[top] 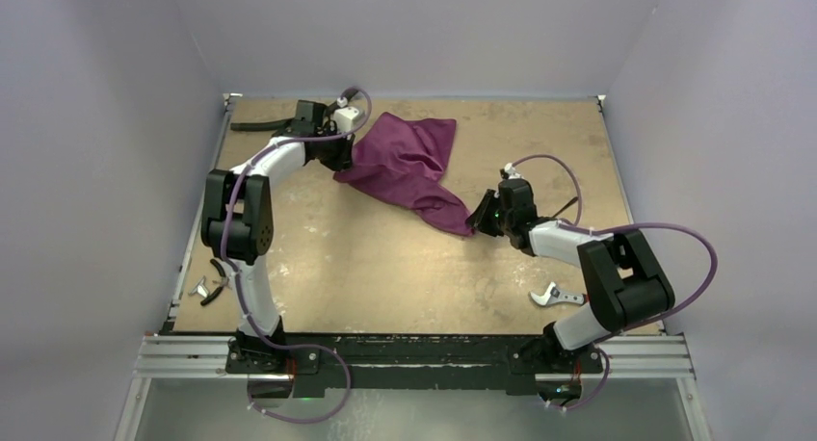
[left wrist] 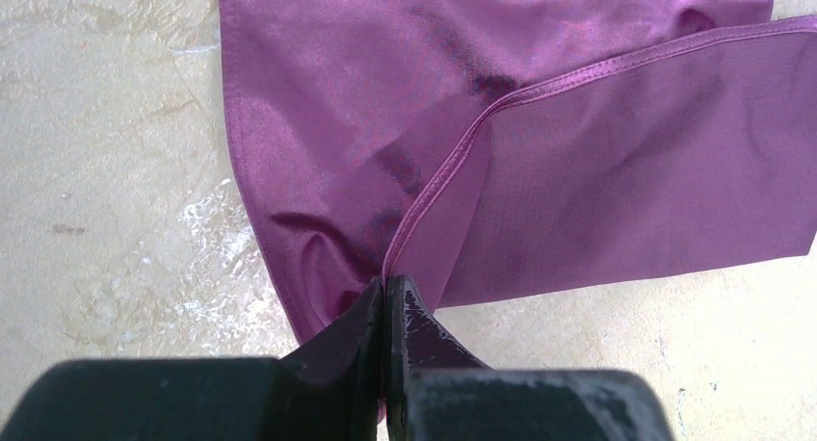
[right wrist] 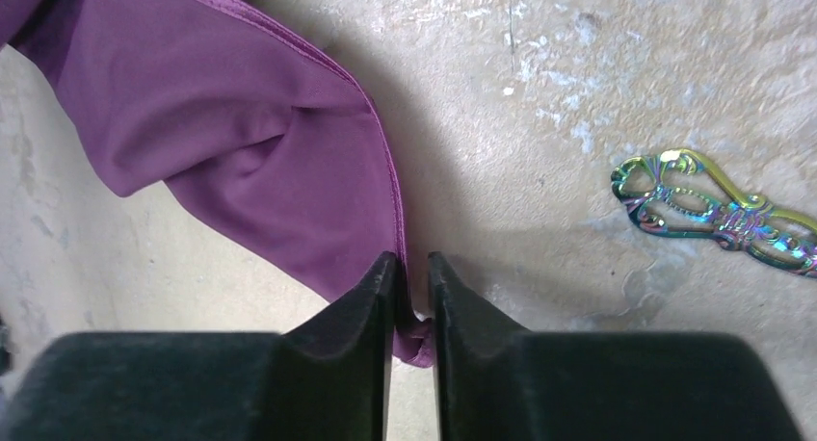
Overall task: Fold the napkin into a case and place the utensils inside
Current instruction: Pick up the crumpled napkin from the center of the board.
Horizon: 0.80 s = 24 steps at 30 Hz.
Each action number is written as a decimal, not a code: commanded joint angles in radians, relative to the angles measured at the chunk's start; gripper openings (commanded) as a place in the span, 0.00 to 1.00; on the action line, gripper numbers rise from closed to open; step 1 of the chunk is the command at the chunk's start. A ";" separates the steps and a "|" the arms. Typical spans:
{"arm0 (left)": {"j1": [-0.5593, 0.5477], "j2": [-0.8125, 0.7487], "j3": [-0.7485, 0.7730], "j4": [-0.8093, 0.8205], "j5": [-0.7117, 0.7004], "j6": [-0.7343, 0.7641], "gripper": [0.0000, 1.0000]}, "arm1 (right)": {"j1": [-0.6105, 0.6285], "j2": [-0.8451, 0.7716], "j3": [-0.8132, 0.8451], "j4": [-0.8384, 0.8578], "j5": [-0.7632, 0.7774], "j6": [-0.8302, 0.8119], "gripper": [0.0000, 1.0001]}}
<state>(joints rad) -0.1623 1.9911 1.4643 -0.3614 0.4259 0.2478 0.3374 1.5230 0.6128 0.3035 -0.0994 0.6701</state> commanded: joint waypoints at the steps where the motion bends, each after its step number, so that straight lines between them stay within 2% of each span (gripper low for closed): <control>1: 0.000 -0.060 0.026 -0.008 -0.006 0.010 0.00 | 0.007 -0.041 -0.001 -0.023 0.017 -0.009 0.11; 2: -0.001 -0.062 0.034 -0.016 -0.006 0.008 0.00 | 0.006 -0.053 0.007 -0.035 0.028 -0.016 0.02; 3: -0.001 -0.068 0.042 -0.022 -0.006 0.008 0.00 | 0.007 -0.068 0.018 -0.051 0.040 -0.025 0.00; 6: 0.001 -0.098 0.071 -0.045 -0.019 0.004 0.00 | 0.007 -0.127 0.060 -0.103 0.072 -0.061 0.00; 13: 0.001 -0.281 0.136 -0.080 -0.096 0.011 0.00 | 0.045 -0.274 0.258 -0.279 0.192 -0.184 0.00; 19: 0.001 -0.479 0.236 -0.096 -0.187 0.011 0.00 | 0.189 -0.350 0.538 -0.455 0.391 -0.297 0.00; 24: 0.001 -0.642 0.341 -0.175 -0.248 0.036 0.00 | 0.309 -0.456 0.664 -0.560 0.529 -0.341 0.00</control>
<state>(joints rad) -0.1623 1.4723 1.7138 -0.4683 0.2493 0.2550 0.5747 1.1637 1.1843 -0.1272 0.2615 0.4046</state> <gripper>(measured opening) 0.011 0.012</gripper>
